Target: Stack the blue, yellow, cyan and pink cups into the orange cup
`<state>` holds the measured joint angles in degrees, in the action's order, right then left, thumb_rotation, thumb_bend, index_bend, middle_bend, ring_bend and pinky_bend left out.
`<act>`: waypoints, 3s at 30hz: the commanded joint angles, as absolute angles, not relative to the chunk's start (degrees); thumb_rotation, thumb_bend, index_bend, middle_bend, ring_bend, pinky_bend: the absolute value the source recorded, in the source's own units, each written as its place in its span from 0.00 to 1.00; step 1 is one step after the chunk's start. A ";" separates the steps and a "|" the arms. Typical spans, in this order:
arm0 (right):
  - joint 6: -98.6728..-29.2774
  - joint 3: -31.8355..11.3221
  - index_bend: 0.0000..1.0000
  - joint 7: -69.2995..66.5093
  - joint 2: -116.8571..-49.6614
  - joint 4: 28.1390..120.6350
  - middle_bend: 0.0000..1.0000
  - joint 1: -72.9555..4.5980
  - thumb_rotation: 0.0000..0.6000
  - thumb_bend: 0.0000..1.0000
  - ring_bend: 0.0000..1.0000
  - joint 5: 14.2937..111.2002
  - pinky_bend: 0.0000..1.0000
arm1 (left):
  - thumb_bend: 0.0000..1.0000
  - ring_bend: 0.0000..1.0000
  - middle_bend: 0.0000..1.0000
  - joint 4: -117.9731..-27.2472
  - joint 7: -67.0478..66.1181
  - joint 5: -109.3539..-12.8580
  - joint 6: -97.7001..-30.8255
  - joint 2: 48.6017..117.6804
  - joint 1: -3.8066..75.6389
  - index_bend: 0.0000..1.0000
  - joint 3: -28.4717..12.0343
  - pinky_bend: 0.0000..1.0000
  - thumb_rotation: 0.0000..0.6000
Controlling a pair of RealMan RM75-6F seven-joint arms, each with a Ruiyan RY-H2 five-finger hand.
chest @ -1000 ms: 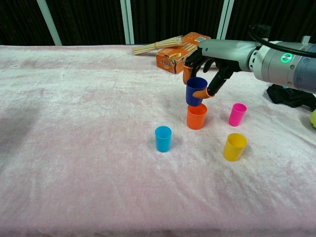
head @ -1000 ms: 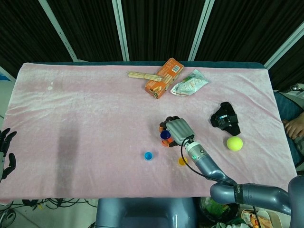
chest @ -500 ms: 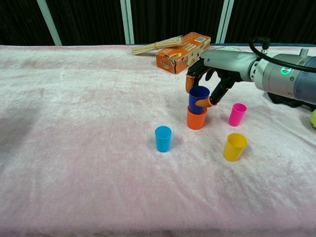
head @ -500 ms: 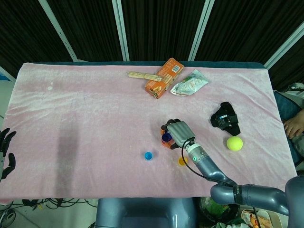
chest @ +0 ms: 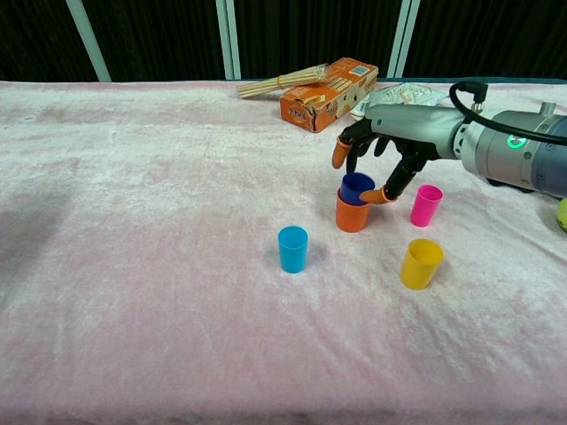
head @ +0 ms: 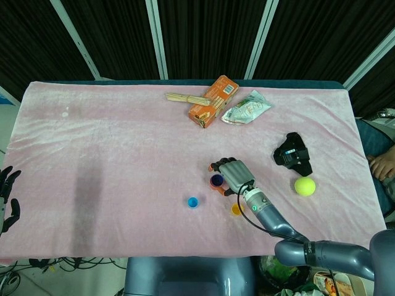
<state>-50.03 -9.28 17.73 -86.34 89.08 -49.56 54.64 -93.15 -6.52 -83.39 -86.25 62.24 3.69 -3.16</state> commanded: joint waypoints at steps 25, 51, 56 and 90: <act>-63.65 -0.68 0.29 21.45 -78.00 108.22 0.25 -37.81 1.00 0.19 0.15 63.78 0.20 | 0.71 0.00 0.04 -93.59 -7.86 -83.50 -85.79 62.57 4.06 0.10 -3.08 0.00 1.00; -63.08 0.86 0.39 20.52 -84.93 98.50 0.36 -33.02 1.00 0.19 0.17 67.11 0.20 | 0.71 0.00 0.04 -93.58 -8.25 -83.05 -85.80 62.57 4.04 0.10 -3.18 0.00 1.00; -62.96 0.24 0.43 19.19 -85.65 96.64 0.39 -32.50 1.00 0.20 0.20 68.02 0.20 | 0.71 0.00 0.04 -93.67 -8.48 -82.99 -85.90 62.62 3.99 0.10 -3.20 0.00 1.00; -51.37 -15.43 0.51 24.13 -79.41 98.96 0.45 -45.50 1.00 0.28 0.25 55.09 0.20 | 0.71 0.00 0.04 -93.73 -8.55 -83.13 -85.73 62.60 4.08 0.10 -3.09 0.00 1.00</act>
<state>-52.81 -14.56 23.79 -79.02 99.95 -44.17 56.80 -93.73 -8.54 -83.13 -85.73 62.60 4.08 -3.08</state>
